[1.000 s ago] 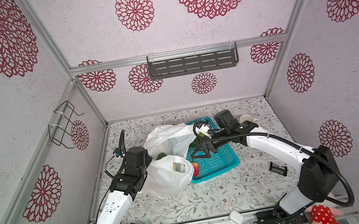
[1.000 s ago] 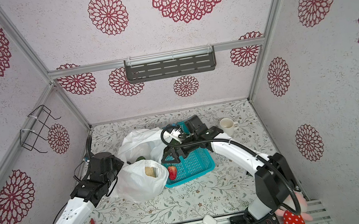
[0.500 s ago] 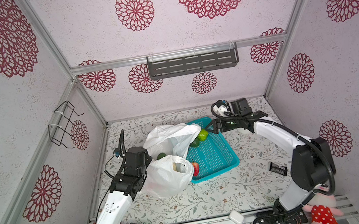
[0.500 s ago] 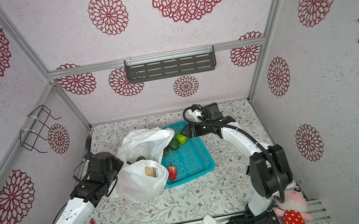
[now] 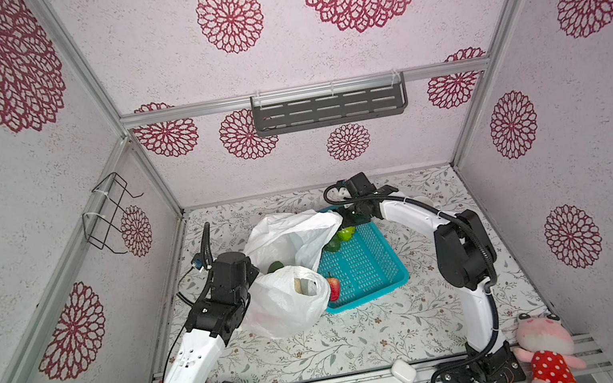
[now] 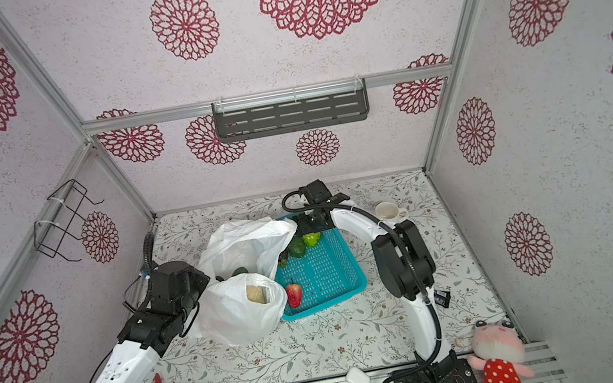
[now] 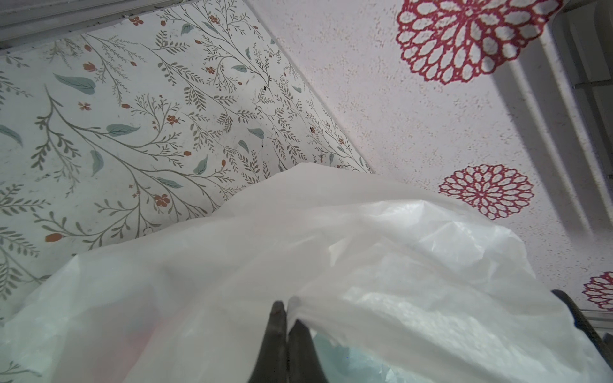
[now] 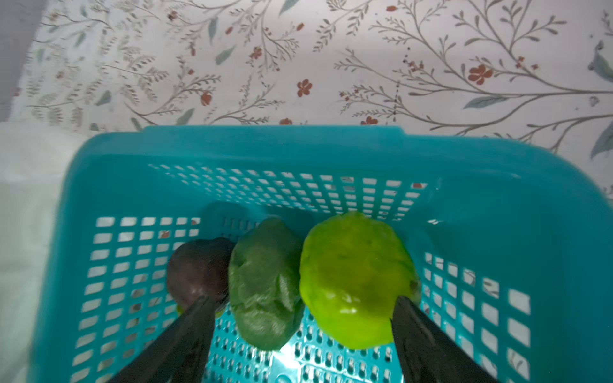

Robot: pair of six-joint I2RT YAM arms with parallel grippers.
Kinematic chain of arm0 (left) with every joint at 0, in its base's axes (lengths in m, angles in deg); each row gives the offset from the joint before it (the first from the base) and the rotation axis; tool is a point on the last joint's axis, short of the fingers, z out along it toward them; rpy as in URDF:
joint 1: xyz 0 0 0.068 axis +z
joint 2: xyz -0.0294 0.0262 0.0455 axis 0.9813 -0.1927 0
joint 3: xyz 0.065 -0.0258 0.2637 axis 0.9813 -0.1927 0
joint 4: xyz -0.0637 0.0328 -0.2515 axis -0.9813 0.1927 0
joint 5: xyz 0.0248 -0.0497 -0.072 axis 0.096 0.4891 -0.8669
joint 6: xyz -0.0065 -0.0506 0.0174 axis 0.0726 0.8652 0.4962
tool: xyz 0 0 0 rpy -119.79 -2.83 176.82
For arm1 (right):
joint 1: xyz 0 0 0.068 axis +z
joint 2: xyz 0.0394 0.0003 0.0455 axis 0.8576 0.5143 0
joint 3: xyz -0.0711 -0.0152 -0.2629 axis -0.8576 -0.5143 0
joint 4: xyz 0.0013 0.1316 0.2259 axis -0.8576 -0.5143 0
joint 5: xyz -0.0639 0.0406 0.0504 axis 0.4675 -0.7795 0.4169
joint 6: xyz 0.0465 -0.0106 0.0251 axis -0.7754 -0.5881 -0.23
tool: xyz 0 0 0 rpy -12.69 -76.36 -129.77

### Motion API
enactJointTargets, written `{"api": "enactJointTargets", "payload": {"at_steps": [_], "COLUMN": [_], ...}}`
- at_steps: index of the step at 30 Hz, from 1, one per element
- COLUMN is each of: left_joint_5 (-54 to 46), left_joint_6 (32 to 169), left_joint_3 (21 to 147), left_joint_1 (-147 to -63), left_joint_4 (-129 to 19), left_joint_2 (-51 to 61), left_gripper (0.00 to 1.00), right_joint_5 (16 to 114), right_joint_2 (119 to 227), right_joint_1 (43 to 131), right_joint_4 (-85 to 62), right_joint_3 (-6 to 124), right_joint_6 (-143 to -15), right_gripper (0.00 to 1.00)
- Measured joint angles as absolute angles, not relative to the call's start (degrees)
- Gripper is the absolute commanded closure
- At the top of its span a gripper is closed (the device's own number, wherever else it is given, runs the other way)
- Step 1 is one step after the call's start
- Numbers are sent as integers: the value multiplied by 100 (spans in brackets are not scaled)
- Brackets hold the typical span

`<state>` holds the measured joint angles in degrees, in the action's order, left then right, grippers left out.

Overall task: Place the fruits into the plastic bag
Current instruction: 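Close the right gripper on the lime green fruit in the basket, then lift the lime green fruit and carry it into the white bag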

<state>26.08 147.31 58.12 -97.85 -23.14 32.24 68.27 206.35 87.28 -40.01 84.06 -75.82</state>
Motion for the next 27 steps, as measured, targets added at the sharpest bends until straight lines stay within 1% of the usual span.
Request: {"api": "enactJointTargets", "payload": {"at_steps": [2,6,10,12,17,21,24,27], "left_joint_5": [2628,2645,2643,2643,2641,2634,2623,2601], "left_joint_6": [14709,14680,14645,14628,14619,14619,14621,14621], "left_joint_3": [5812,5799,5797,5797,5733,5724,5724,5724], "left_joint_1": [-9783,-9755,-9702,-9676,-9656,-9645,-9639,-9634], "left_joint_4": [-2314,-2314,-2316,-2316,-2347,-2360,-2369,-2382], "left_joint_2": [3227,3229,3231,3235,3296,3296,3296,3296], "left_gripper": [100,100,100,100,100,100,100,100], "right_joint_5": [7177,7505,7675,7695,7653,7594,7494,7336], "right_joint_2": [20799,21019,21277,21367,21380,21052,20567,19859], "right_joint_1": [8769,8811,8828,8846,8876,8885,8885,8885], "right_joint_4": [-4060,-4101,-4130,-4130,-4053,-3642,-3454,-3218], "right_joint_3": [8482,8598,8858,8906,8849,8272,7656,6978], "right_joint_6": [-7582,-7626,-7637,-7657,-7709,-7729,-7733,-7777], "right_gripper": [15,16,20,26,50,55,56,56]}}
